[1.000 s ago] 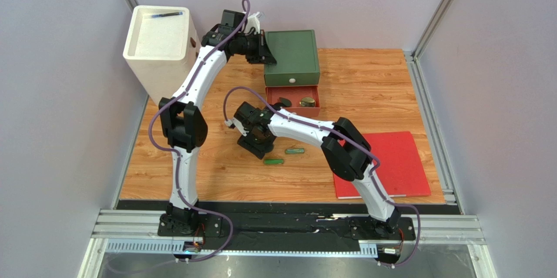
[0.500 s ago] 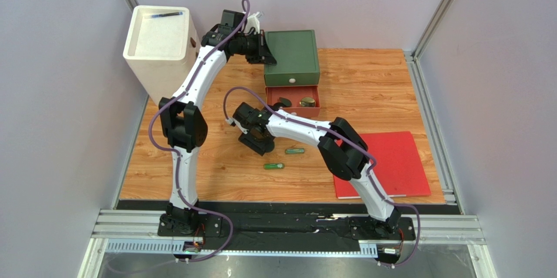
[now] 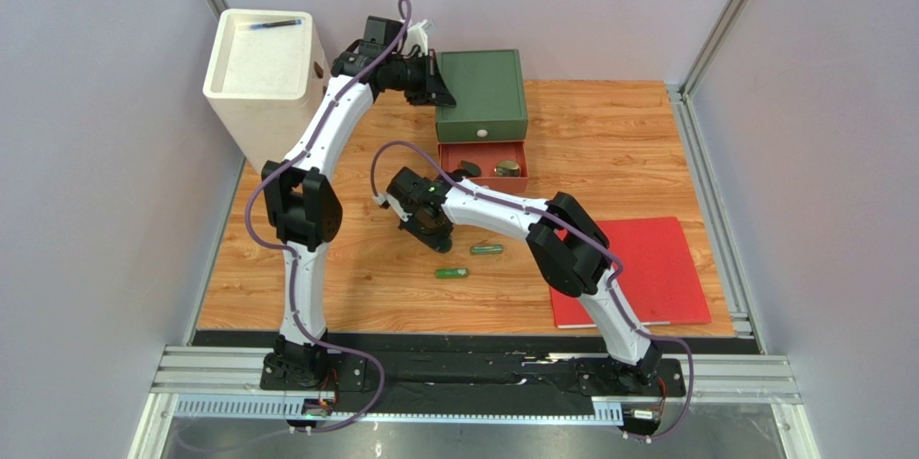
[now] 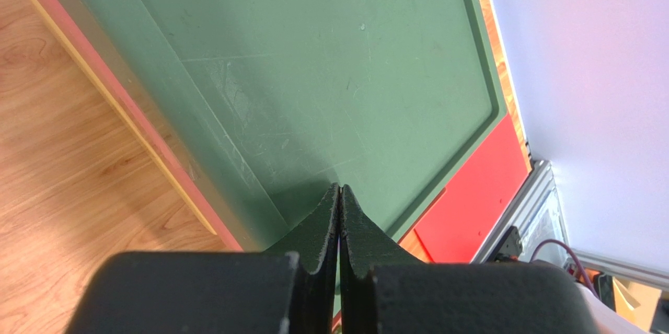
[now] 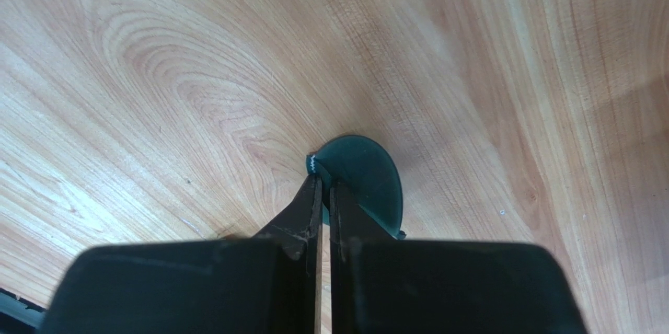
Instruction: Organize the makeup
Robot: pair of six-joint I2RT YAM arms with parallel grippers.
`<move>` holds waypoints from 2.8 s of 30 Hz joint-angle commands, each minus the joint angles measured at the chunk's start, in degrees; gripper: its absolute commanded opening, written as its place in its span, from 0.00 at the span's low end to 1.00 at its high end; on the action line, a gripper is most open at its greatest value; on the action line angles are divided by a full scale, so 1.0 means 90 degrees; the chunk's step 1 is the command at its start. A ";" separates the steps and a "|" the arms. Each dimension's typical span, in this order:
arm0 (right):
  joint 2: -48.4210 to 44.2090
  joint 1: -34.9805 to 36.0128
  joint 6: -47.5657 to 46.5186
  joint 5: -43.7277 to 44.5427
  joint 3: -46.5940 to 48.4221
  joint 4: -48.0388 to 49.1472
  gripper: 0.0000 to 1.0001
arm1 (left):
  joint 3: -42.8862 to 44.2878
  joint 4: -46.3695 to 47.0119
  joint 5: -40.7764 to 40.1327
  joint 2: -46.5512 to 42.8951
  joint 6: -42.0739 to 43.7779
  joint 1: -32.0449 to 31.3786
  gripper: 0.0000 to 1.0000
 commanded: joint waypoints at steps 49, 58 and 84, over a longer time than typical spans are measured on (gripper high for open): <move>-0.3696 -0.1580 0.1817 -0.1334 -0.1971 0.2759 0.00 | -0.0235 -0.1517 -0.0891 0.0661 0.0377 0.0162 0.00; -0.3697 -0.1541 0.2091 -0.0712 -0.3436 0.3153 0.00 | -0.0108 -0.1566 -0.0891 0.0681 0.0367 0.0162 0.00; -0.2838 -0.1394 0.2249 0.3401 -0.3283 0.5320 0.00 | -0.0167 -0.1605 -0.0871 0.0681 0.0387 0.0162 0.00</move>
